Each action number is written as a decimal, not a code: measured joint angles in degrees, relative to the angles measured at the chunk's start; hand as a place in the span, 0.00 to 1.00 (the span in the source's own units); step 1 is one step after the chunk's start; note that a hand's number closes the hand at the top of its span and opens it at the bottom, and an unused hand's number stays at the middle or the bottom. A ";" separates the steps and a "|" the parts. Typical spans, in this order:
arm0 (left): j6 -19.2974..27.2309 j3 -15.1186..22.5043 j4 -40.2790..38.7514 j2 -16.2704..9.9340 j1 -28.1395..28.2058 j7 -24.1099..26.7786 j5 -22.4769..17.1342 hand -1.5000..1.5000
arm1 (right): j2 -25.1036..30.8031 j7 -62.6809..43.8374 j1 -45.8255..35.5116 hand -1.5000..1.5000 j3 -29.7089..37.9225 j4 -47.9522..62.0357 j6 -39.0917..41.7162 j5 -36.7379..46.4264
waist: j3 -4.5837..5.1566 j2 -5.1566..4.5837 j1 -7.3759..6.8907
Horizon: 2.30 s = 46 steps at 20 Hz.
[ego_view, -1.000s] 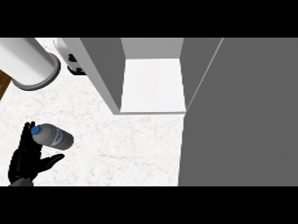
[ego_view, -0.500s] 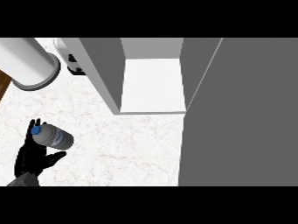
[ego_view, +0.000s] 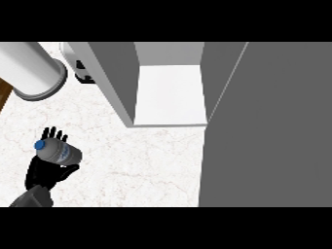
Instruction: Pick up the bottled water, place it into the cabinet and close the cabinet
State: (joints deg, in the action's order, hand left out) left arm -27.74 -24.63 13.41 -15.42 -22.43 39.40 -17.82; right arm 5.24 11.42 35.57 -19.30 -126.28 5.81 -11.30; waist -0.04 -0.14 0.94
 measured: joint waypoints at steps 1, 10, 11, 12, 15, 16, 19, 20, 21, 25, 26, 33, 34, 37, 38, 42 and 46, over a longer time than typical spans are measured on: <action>-0.02 0.11 -0.04 0.34 -0.33 0.11 0.04 0.00 | 0.10 0.18 -0.40 0.00 0.32 0.67 0.18 -0.23 | 0.00 -0.01 0.03; -0.43 2.28 0.10 1.56 -1.63 0.54 1.57 1.00 | 0.93 1.22 -0.62 0.00 0.97 1.62 0.55 -1.14 | 0.08 -0.07 0.08; -0.33 2.31 0.07 1.78 -1.67 0.81 1.56 1.00 | 1.13 1.58 -0.50 0.00 0.85 1.94 0.82 -0.99 | 0.09 -0.07 0.10; -0.50 2.43 0.30 2.07 -1.53 0.88 1.52 1.00 | 0.83 1.78 -0.65 0.00 0.50 2.19 0.43 -0.41 | 0.09 -0.06 0.04; -0.53 2.65 0.99 2.31 -1.63 0.48 1.23 1.00 | 1.13 1.77 0.56 0.00 -0.07 1.47 0.23 -0.22 | 0.11 -0.01 -0.01; -0.38 3.01 1.15 2.66 -1.57 0.89 1.53 1.00 | 1.39 2.06 0.61 0.00 0.14 1.62 0.50 -0.45 | 0.11 -0.02 -0.01; -1.04 3.97 1.01 3.05 -1.36 1.18 2.31 1.00 | 1.15 3.32 1.44 0.00 -0.86 1.76 0.26 0.45 | 0.15 -0.04 0.11; -1.55 4.51 1.56 3.30 -0.90 1.16 2.61 1.00 | 0.76 3.15 1.15 0.00 -1.13 2.01 -0.27 0.73 | 0.11 -0.01 -0.02; -2.15 4.96 1.92 3.18 -0.57 0.91 2.87 1.00 | 0.74 3.22 0.92 0.00 -1.06 2.54 -0.33 0.69 | 0.11 0.02 -0.09; -2.32 6.02 3.33 3.95 -0.03 0.68 3.20 1.00 | 0.95 1.64 -0.14 0.00 -0.58 1.87 -0.93 -0.13 | 0.09 0.04 -0.25; -2.55 6.18 3.88 3.93 0.49 0.71 3.15 1.00 | 1.31 2.08 0.06 0.00 -0.07 2.06 -0.53 -0.64 | 0.09 0.07 -0.29; -3.72 5.87 6.45 5.13 1.06 -0.64 0.99 1.00 | 1.07 2.53 -1.65 0.00 0.15 4.32 -0.82 -0.49 | 0.09 0.11 -0.45; -3.92 5.95 7.12 5.48 1.17 -1.49 0.57 1.00 | 0.97 2.63 -1.70 0.00 -0.08 4.32 -1.00 -0.23 | 0.07 0.13 -0.51; -4.81 6.04 10.07 5.85 1.50 -4.70 -1.14 1.00 | 1.12 2.32 -1.39 0.00 -0.52 3.68 -1.33 0.04 | 0.04 0.24 -0.72; -4.98 6.12 11.13 6.09 1.92 -5.40 -1.66 1.00 | 1.23 1.80 -1.32 0.00 -0.75 3.18 -1.47 -0.04 | 0.03 0.25 -0.75; -5.42 7.11 17.95 7.00 4.05 -9.85 -3.88 1.00 | 1.66 2.18 -1.72 0.00 -0.32 3.74 -1.19 -0.71 | 0.01 0.32 -0.95; -3.24 9.38 28.10 9.44 7.54 -14.62 -5.29 1.00 | 1.44 3.86 -0.78 0.00 -1.79 4.70 -1.38 0.46 | -0.02 0.42 -1.17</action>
State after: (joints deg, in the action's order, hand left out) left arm -30.98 -15.25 41.51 -5.98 -14.90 24.78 -23.11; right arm 6.68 15.29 34.79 -21.10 -121.58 4.42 -10.84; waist -0.07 0.29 -0.23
